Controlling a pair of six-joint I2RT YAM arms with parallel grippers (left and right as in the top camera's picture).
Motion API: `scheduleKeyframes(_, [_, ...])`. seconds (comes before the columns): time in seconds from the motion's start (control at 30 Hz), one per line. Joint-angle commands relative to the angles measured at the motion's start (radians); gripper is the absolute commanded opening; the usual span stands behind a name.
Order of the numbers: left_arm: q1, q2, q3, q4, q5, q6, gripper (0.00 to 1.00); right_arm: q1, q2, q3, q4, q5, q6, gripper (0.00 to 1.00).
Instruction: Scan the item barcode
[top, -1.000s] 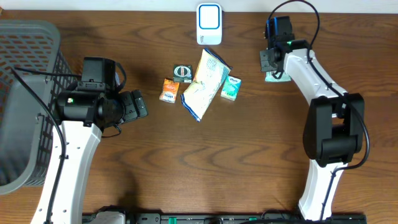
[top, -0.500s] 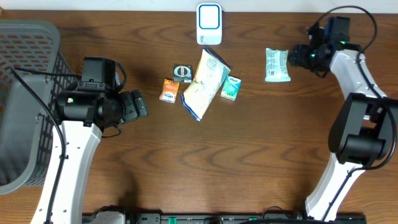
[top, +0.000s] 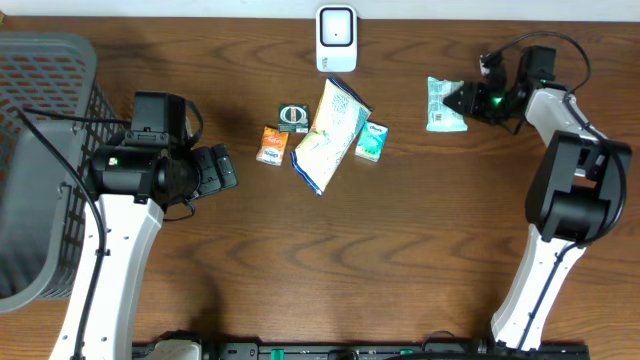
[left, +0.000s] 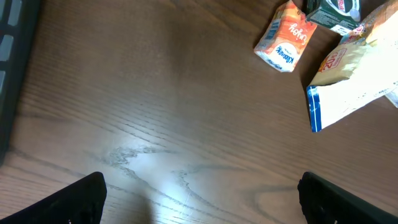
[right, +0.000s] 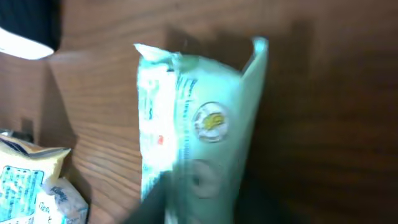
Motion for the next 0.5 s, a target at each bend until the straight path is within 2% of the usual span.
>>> scheduleKeyframes(0.0, [0.005, 0.0, 0.001, -0.005, -0.002, -0.009, 0.98, 0.005, 0.055, -0.017, -0.014, -0.016, 0.006, 0.02])
scheduleKeyframes(0.13, [0.005, 0.0, 0.001, -0.005, -0.002, -0.009, 0.98, 0.005, 0.053, -0.017, -0.013, -0.09, 0.007, 0.01])
scheduleKeyframes(0.27, [0.005, 0.0, 0.001, -0.005, -0.003, -0.009, 0.98, 0.005, 0.026, -0.017, -0.014, -0.085, 0.007, 0.01])
scheduleKeyframes(0.37, [0.005, 0.0, 0.001, -0.005, -0.003, -0.009, 0.98, 0.009, -0.026, -0.017, -0.034, -0.004, 0.006, 0.01])
scheduleKeyframes(0.47, [0.005, 0.0, 0.001, -0.005, -0.003, -0.009, 0.98, 0.032, -0.105, -0.017, -0.076, 0.183, -0.012, 0.01])
